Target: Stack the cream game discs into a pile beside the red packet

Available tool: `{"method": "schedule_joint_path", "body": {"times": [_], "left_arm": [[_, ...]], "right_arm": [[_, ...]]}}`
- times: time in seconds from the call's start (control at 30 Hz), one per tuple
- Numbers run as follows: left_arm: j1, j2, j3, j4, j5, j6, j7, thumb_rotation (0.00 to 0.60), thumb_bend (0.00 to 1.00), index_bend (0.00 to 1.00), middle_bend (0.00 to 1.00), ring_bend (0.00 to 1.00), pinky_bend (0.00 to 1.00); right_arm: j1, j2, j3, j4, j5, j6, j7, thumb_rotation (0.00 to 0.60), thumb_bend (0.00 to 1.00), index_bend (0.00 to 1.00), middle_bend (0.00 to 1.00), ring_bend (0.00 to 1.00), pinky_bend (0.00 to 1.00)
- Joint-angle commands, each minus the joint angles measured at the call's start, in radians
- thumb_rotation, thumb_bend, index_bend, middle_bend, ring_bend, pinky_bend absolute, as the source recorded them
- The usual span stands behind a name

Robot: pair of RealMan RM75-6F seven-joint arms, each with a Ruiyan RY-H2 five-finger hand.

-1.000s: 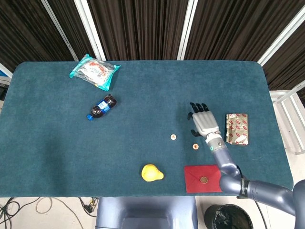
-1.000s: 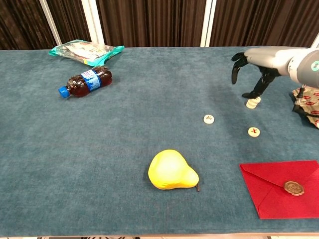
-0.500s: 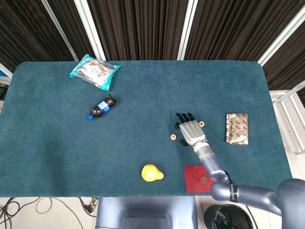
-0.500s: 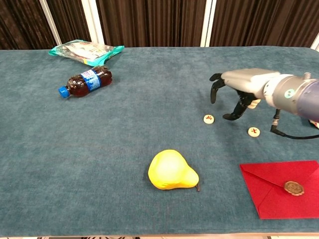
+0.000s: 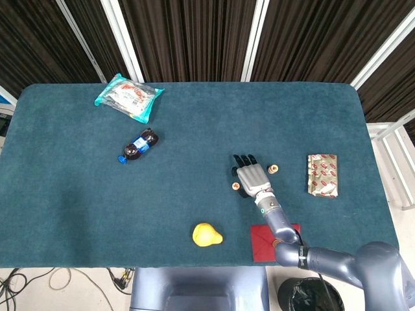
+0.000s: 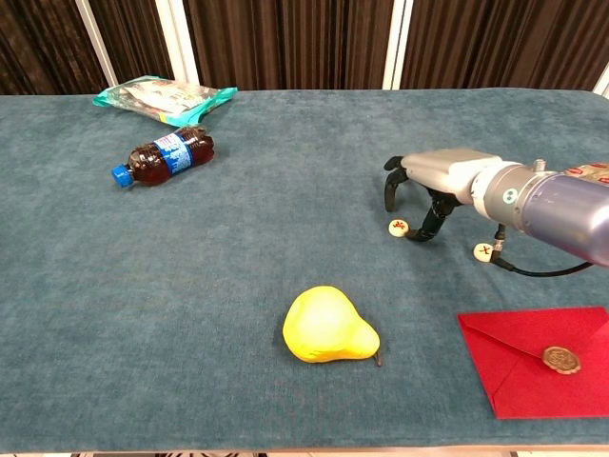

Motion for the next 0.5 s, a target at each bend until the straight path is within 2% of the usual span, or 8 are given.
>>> {"method": "schedule_joint_path", "body": {"times": [0.03, 0.5], "left_arm": [[0.0, 0.0, 0.0, 0.0, 0.0, -0.001, 0.001, 0.6, 0.63, 0.05, 0.0, 0.0, 0.0], [-0.001, 0.001, 0.0, 0.0, -0.002, -0.004, -0.003, 0.6, 0.63, 0.05, 0.0, 0.0, 0.0]], "right_arm": [[0.0, -0.004, 0.001, 0.002, -0.008, 0.0, 0.003, 0.6, 0.38, 0.41, 0.0, 0.0, 0.0], [-0.006, -0.017, 0.005, 0.011, -0.018, -0.005, 0.007, 0.6, 0.38, 0.48, 0.0, 0.0, 0.0]]}}
